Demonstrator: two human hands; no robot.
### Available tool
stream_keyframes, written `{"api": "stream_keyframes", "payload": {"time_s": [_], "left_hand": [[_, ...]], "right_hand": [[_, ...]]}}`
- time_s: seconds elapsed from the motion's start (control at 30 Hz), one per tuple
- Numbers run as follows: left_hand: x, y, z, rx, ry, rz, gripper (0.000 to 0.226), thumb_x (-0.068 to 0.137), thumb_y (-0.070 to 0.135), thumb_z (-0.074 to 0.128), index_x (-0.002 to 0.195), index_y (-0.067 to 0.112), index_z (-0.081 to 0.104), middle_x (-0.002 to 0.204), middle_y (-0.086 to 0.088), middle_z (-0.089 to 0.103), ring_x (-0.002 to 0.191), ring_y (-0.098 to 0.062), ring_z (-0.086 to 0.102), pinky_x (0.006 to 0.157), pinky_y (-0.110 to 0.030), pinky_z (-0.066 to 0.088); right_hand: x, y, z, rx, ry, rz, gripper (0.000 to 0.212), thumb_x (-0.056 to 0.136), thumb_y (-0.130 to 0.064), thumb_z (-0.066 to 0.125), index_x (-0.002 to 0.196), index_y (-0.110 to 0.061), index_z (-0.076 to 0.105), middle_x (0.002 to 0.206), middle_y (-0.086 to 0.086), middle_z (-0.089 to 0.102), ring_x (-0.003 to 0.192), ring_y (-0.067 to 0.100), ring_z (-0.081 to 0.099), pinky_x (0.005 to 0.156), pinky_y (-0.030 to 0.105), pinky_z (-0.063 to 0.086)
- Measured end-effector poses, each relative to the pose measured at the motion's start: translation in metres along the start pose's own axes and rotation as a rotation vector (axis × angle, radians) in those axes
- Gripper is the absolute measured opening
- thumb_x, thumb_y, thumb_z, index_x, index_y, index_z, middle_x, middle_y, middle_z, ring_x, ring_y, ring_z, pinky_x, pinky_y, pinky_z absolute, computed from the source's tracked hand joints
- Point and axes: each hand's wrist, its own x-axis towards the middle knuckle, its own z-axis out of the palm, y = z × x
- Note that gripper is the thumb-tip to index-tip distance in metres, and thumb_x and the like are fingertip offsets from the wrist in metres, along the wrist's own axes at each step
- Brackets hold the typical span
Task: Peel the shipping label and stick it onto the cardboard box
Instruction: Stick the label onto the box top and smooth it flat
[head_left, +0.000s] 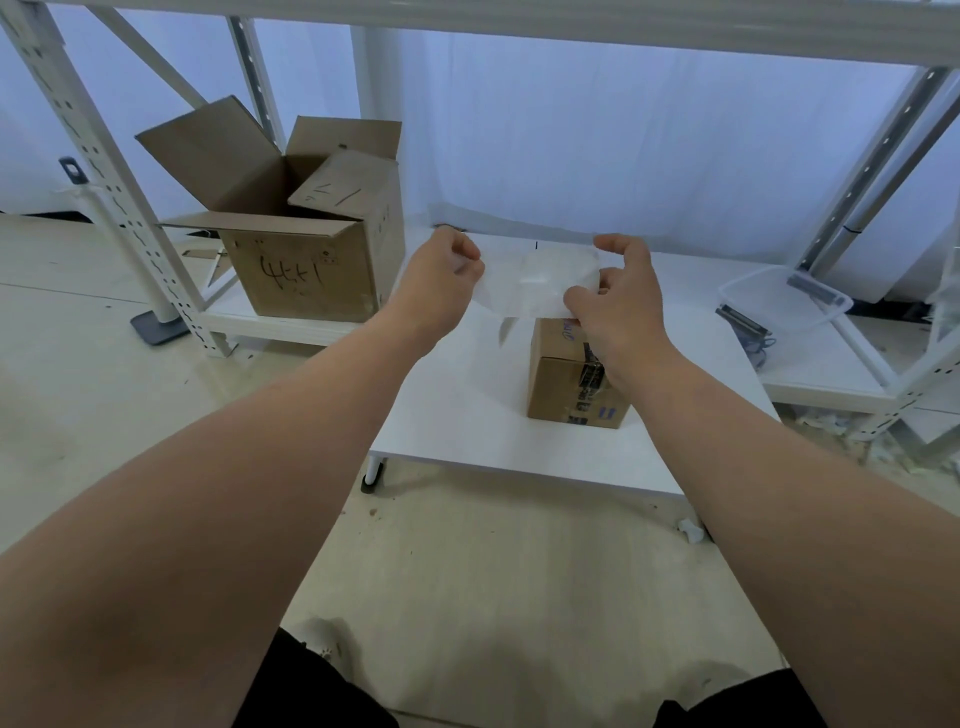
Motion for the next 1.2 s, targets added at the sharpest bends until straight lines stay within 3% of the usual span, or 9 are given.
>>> {"api": "stream_keyframes", "payload": {"time_s": [0.07, 0.2, 0.37, 0.47, 0.6, 0.77, 0.9, 1.0, 1.2], "left_hand": [[-0.001, 0.001, 0.001, 0.014, -0.067, -0.013, 0.012, 0.094, 0.018, 0.053, 0.106, 0.015, 0.051, 0.101, 0.0, 0.05, 0.079, -0.014, 0.048, 0.06, -0.021, 0.041], [-0.004, 0.003, 0.001, -0.024, -0.16, -0.045, 0.044, 0.084, 0.018, 0.069, 0.122, 0.013, 0.048, 0.115, -0.004, 0.049, 0.088, -0.018, 0.054, 0.079, -0.031, 0.051], [-0.005, 0.007, 0.001, -0.147, -0.08, -0.022, 0.037, 0.084, 0.003, 0.065, 0.11, 0.018, 0.043, 0.1, 0.001, 0.047, 0.074, -0.013, 0.054, 0.074, -0.03, 0.053], [-0.002, 0.005, 0.002, -0.174, 0.037, -0.03, 0.038, 0.083, 0.004, 0.065, 0.109, 0.021, 0.043, 0.099, -0.002, 0.051, 0.081, -0.015, 0.057, 0.082, -0.034, 0.053], [-0.001, 0.002, 0.007, -0.196, 0.107, -0.025, 0.045, 0.085, 0.005, 0.064, 0.12, 0.022, 0.041, 0.101, -0.015, 0.058, 0.088, -0.024, 0.06, 0.078, -0.027, 0.051], [0.0, -0.002, 0.007, -0.155, 0.12, -0.021, 0.048, 0.088, 0.007, 0.061, 0.126, 0.02, 0.037, 0.087, -0.007, 0.054, 0.075, -0.014, 0.055, 0.062, -0.017, 0.044], [0.002, -0.009, 0.009, -0.077, 0.145, -0.021, 0.035, 0.089, 0.007, 0.057, 0.116, 0.017, 0.037, 0.084, -0.004, 0.051, 0.071, -0.014, 0.052, 0.062, -0.022, 0.045], [0.004, -0.02, 0.009, 0.057, 0.09, 0.01, 0.02, 0.092, 0.009, 0.049, 0.1, 0.015, 0.032, 0.082, 0.0, 0.045, 0.074, -0.021, 0.046, 0.065, -0.034, 0.042], [0.002, -0.038, 0.013, 0.212, 0.025, 0.018, 0.007, 0.094, 0.01, 0.041, 0.092, 0.014, 0.034, 0.074, 0.004, 0.039, 0.065, -0.017, 0.038, 0.055, -0.03, 0.032]], "right_hand": [[0.001, -0.001, -0.001, 0.029, 0.01, -0.007, 0.051, 0.078, -0.005, 0.057, 0.12, -0.03, 0.042, 0.104, 0.01, 0.063, 0.082, 0.022, 0.062, 0.074, 0.04, 0.054], [0.001, -0.001, -0.003, 0.104, 0.01, 0.009, 0.048, 0.08, -0.001, 0.055, 0.118, -0.026, 0.043, 0.11, 0.022, 0.06, 0.081, 0.028, 0.061, 0.075, 0.04, 0.054], [0.002, -0.003, -0.003, 0.165, -0.049, 0.06, 0.052, 0.081, 0.0, 0.057, 0.123, -0.027, 0.041, 0.108, 0.013, 0.064, 0.095, 0.031, 0.066, 0.07, 0.036, 0.058], [0.002, -0.003, -0.003, 0.238, -0.056, 0.114, 0.057, 0.082, 0.001, 0.058, 0.13, -0.022, 0.037, 0.102, 0.009, 0.063, 0.082, 0.022, 0.064, 0.058, 0.023, 0.05], [0.004, -0.003, -0.002, 0.343, -0.007, 0.2, 0.065, 0.082, 0.002, 0.062, 0.136, -0.018, 0.032, 0.077, 0.002, 0.051, 0.064, 0.012, 0.054, 0.076, 0.032, 0.052], [0.006, -0.006, -0.005, 0.48, 0.018, 0.305, 0.073, 0.08, 0.001, 0.069, 0.139, -0.017, 0.031, 0.089, 0.007, 0.057, 0.058, 0.011, 0.056, 0.09, 0.039, 0.052], [0.004, -0.004, -0.005, 0.309, -0.011, 0.182, 0.074, 0.08, -0.002, 0.07, 0.14, -0.018, 0.029, 0.091, 0.007, 0.057, 0.069, 0.018, 0.061, 0.075, 0.032, 0.056], [0.004, 0.0, -0.005, 0.043, -0.06, 0.014, 0.074, 0.078, -0.011, 0.069, 0.138, -0.027, 0.03, 0.086, 0.006, 0.063, 0.081, 0.025, 0.067, 0.083, 0.044, 0.057], [0.0, 0.004, -0.005, -0.103, -0.157, -0.136, 0.067, 0.082, -0.007, 0.064, 0.137, -0.025, 0.031, 0.075, 0.005, 0.05, 0.069, 0.018, 0.053, 0.072, 0.029, 0.049]]}}
